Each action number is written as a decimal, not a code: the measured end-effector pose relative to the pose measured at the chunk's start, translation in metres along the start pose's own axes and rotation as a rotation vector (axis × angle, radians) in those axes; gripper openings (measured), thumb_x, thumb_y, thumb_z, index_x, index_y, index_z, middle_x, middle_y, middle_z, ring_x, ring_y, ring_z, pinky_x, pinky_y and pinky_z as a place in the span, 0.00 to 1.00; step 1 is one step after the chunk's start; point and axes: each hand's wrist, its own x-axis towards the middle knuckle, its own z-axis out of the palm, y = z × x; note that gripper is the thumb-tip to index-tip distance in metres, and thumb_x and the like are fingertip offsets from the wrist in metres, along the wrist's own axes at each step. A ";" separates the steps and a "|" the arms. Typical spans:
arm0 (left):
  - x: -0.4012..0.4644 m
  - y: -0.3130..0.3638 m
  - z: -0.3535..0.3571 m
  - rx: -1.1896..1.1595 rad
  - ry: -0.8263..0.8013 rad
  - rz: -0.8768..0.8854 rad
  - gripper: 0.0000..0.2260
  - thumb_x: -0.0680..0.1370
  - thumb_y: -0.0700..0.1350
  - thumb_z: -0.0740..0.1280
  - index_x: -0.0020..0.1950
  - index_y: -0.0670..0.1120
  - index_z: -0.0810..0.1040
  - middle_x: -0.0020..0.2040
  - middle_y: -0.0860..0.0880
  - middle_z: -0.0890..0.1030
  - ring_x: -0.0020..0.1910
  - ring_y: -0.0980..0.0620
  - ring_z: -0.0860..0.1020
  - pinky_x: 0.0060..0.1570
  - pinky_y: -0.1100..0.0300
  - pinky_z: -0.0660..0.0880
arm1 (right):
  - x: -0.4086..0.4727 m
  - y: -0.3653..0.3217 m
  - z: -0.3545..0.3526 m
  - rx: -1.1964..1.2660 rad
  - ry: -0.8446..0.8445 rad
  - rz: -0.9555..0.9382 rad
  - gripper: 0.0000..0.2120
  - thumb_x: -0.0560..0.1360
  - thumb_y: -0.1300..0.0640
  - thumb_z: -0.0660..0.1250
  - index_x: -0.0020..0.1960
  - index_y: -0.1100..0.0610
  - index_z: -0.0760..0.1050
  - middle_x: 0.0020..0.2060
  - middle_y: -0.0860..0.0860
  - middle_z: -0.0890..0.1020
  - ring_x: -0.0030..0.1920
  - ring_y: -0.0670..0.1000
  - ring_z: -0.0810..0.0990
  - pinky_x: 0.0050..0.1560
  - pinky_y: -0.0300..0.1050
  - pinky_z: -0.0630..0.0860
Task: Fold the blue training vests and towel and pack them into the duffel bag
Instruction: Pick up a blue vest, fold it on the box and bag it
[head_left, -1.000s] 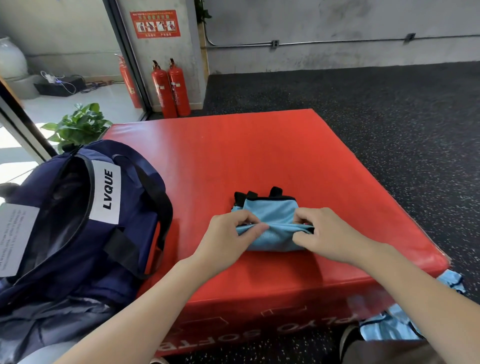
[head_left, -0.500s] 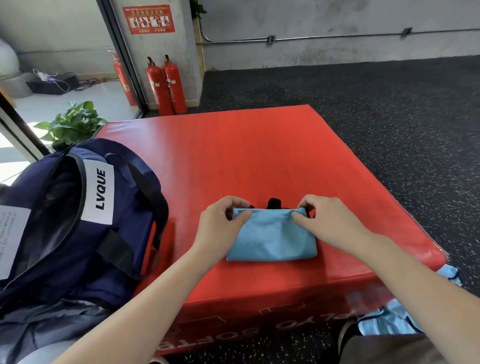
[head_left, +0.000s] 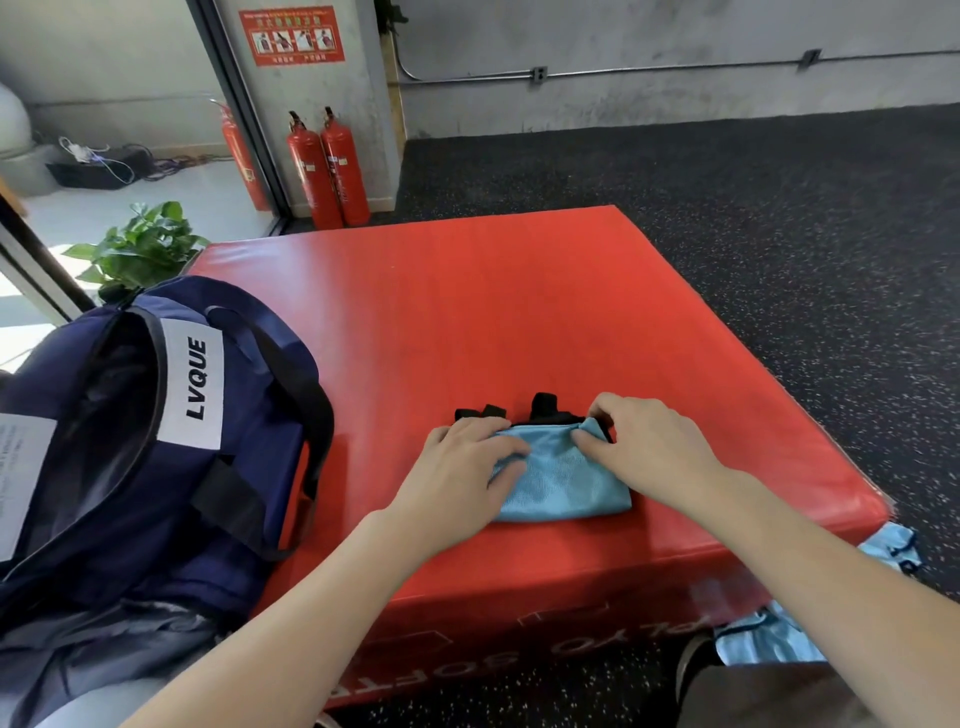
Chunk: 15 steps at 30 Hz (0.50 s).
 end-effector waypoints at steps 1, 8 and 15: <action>0.000 0.000 0.000 0.020 0.005 -0.019 0.12 0.82 0.53 0.63 0.64 0.57 0.79 0.68 0.57 0.75 0.69 0.56 0.69 0.63 0.61 0.58 | 0.000 -0.001 0.000 -0.003 0.012 0.002 0.13 0.77 0.37 0.63 0.51 0.46 0.73 0.46 0.46 0.80 0.48 0.55 0.80 0.44 0.49 0.71; 0.002 0.013 -0.015 0.107 0.027 -0.228 0.20 0.82 0.56 0.61 0.34 0.47 0.74 0.29 0.51 0.74 0.33 0.48 0.74 0.34 0.55 0.66 | -0.009 -0.007 -0.003 0.006 0.078 0.037 0.18 0.77 0.36 0.62 0.61 0.46 0.70 0.59 0.46 0.78 0.59 0.54 0.79 0.51 0.51 0.72; -0.016 0.037 -0.015 -0.235 -0.217 -0.153 0.10 0.80 0.54 0.66 0.51 0.50 0.84 0.36 0.53 0.83 0.33 0.57 0.80 0.37 0.61 0.76 | -0.015 -0.014 0.003 0.063 -0.125 0.064 0.22 0.76 0.39 0.66 0.66 0.47 0.70 0.60 0.46 0.76 0.61 0.53 0.77 0.57 0.50 0.74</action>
